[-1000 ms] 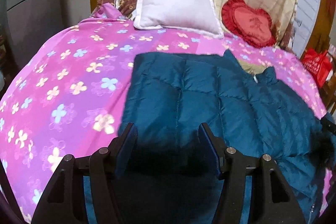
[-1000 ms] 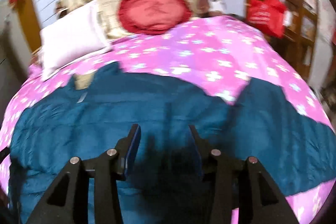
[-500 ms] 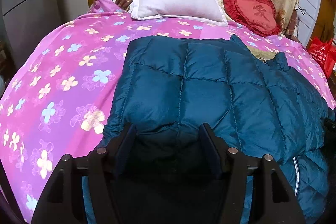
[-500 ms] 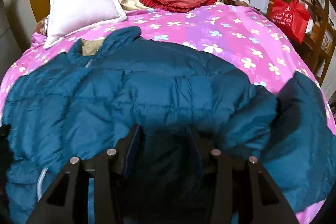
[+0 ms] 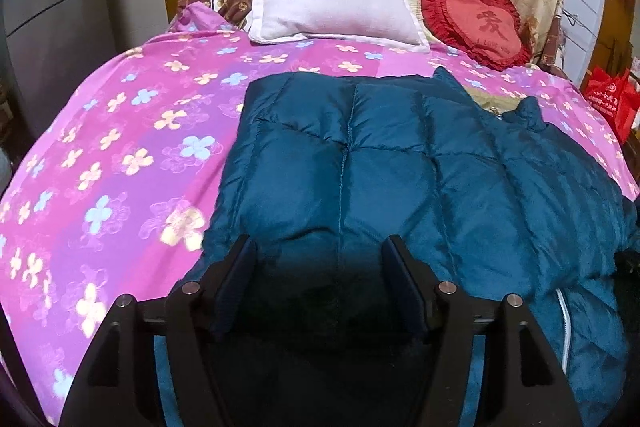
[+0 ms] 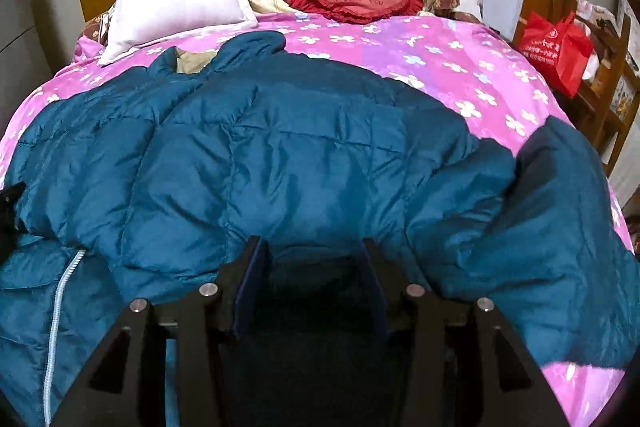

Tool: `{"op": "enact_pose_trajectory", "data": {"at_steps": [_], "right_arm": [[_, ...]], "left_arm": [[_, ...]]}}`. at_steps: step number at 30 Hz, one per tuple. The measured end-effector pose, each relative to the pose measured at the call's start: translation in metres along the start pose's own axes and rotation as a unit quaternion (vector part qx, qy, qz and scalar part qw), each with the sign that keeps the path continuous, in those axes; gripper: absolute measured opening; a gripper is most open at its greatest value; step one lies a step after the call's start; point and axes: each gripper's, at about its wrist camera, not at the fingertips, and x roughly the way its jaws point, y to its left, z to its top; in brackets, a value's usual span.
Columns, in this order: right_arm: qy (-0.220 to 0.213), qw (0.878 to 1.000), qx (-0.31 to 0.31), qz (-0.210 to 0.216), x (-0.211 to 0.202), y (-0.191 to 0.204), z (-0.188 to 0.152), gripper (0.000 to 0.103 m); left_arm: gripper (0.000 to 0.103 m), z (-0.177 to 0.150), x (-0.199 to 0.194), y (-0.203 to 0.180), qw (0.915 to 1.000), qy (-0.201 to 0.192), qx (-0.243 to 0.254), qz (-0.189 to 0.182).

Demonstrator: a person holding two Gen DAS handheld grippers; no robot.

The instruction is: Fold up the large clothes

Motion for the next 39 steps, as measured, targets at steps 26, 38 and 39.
{"op": "enact_pose_trajectory", "data": {"at_steps": [26, 38, 39], "right_arm": [[0.012, 0.998, 0.015, 0.062, -0.102, 0.024, -0.088, 0.076], [0.011, 0.998, 0.019, 0.051, -0.109, 0.034, -0.113, 0.078], [0.012, 0.998, 0.019, 0.051, -0.108, 0.035, -0.112, 0.078]], "left_arm": [[0.047, -0.082, -0.126, -0.031, 0.9992, -0.025, 0.018, -0.023], [0.047, -0.093, -0.118, -0.038, 0.9983, -0.027, 0.042, -0.031], [0.047, -0.093, -0.117, -0.037, 0.9983, -0.026, 0.041, -0.034]]}}
